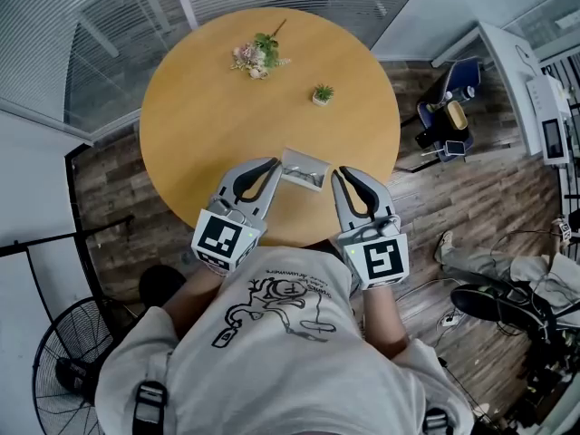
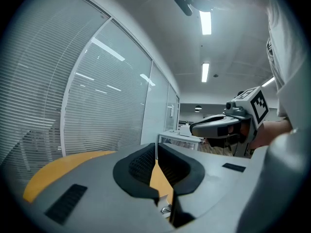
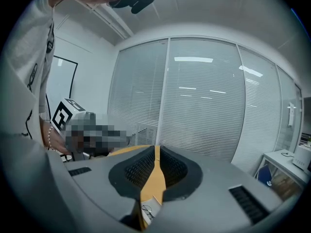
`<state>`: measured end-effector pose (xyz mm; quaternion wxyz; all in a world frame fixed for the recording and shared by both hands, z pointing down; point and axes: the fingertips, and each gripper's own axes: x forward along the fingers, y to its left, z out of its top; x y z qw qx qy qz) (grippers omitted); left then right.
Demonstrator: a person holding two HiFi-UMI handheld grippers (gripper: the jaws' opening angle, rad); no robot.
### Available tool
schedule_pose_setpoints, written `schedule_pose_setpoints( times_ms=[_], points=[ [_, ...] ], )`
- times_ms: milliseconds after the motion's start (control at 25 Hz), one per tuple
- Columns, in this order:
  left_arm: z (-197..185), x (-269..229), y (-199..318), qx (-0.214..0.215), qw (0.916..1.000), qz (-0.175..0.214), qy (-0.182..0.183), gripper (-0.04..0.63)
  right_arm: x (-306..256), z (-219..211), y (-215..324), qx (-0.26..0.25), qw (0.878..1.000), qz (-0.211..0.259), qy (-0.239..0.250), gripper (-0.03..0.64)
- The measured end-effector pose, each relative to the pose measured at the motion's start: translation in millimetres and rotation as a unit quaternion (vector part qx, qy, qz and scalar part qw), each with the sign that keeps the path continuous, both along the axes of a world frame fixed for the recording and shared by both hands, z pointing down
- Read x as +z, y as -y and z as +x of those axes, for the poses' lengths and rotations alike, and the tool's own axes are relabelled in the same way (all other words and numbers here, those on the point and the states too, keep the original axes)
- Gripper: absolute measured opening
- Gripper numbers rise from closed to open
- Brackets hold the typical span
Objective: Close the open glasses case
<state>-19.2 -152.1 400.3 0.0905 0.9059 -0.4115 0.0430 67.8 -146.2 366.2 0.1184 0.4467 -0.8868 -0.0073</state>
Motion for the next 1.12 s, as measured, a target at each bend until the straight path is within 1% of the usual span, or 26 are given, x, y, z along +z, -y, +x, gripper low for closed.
schedule_pose_setpoints(
  times_ms=[120, 280, 360, 480, 560, 800, 1120],
  points=[
    [0.6, 18.3, 1.6, 0.001, 0.9999, -0.013, 0.006, 0.025, 18.0, 4.3, 1.0, 0.0, 1.0, -0.011, -0.017, 0.049],
    [0.5, 41.7, 5.3, 0.004, 0.9994, -0.03, 0.017, 0.026, 47.9, 10.6, 2.9, 0.013, 0.998, -0.057, -0.04, 0.054],
    [-0.2, 54.9, 6.0, 0.006, 0.9989, -0.04, 0.022, 0.026, 61.3, 11.8, 3.6, 0.017, 0.996, -0.071, -0.046, 0.057],
    [-0.1, 73.1, 7.0, 0.008, 0.998, -0.056, 0.028, 0.029, 78.1, 17.2, 6.6, 0.02, 0.995, -0.078, -0.053, 0.061],
    [-0.4, 83.4, 8.7, 0.007, 0.9974, -0.063, 0.034, 0.045, 87.4, 21.3, 9.1, 0.023, 0.995, -0.084, -0.058, 0.061],
    [0.7, 116.5, 11.8, 0.011, 0.9949, -0.087, 0.049, 0.048, 122.8, 29.4, 13.7, 0.021, 0.992, -0.102, -0.072, 0.063],
    [4.7, 165.3, 14.3, 0.021, 0.9889, -0.126, 0.076, 0.058, 169.1, 33.8, 19.7, 0.009, 0.987, -0.125, -0.103, 0.064]
  ],
)
